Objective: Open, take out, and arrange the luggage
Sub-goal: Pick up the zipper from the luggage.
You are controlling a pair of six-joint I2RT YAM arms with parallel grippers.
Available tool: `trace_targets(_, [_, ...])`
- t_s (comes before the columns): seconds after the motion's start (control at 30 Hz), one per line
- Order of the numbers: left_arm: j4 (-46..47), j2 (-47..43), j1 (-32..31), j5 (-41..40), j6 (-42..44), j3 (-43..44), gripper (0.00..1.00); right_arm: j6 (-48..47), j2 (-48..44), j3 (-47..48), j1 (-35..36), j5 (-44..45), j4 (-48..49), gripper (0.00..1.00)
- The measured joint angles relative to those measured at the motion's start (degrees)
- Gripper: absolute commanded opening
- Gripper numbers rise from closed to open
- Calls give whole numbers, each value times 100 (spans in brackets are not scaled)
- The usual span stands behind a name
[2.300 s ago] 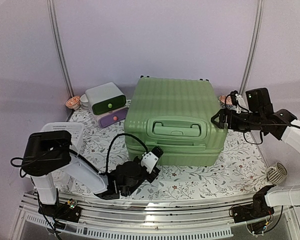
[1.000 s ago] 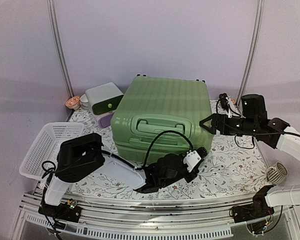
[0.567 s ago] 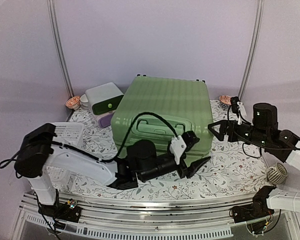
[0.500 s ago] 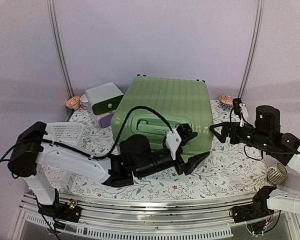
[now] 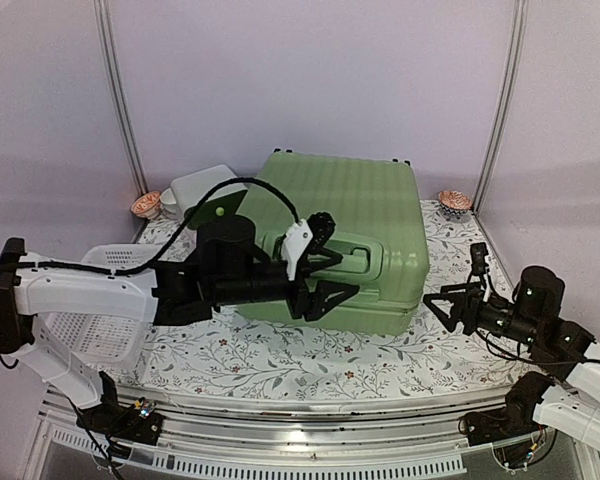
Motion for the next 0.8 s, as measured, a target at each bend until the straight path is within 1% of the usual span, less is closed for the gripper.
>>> trace_targets(0.07, [-350,-199,175,127,61,-131,71,11,-52,-361,0,-273,426,74])
trace_targets(0.17, [-826,-361,227,197,225,-175,70,72,11,-909,4,-546,1043,73])
trace_targets(0.23, [-1075,-411,232,205,337,-184,70,109,168,-1193,13,-592,1370,73])
trace_targets(0.33, [-1325,-481,229,175,431,-256,70,111,426,-1453,66,-553,1777,68])
trace_targets(0.5, [-1484,-542,234,37,479,-415,69,68,898,-1620,262,-262,2422,67])
trace_targets(0.57, [-1543,-542,234,-46,492,-437,67,37,1119,-1657,431,-55,2704,66])
trace_targets(0.67, [-1582,-542,234,-133,511,-446,67,-70,1484,-1735,813,323,3088,59])
trace_targets(0.8, [-1609,-535,234,-221,518,-446,66,-186,1895,-1834,1217,820,3480,53])
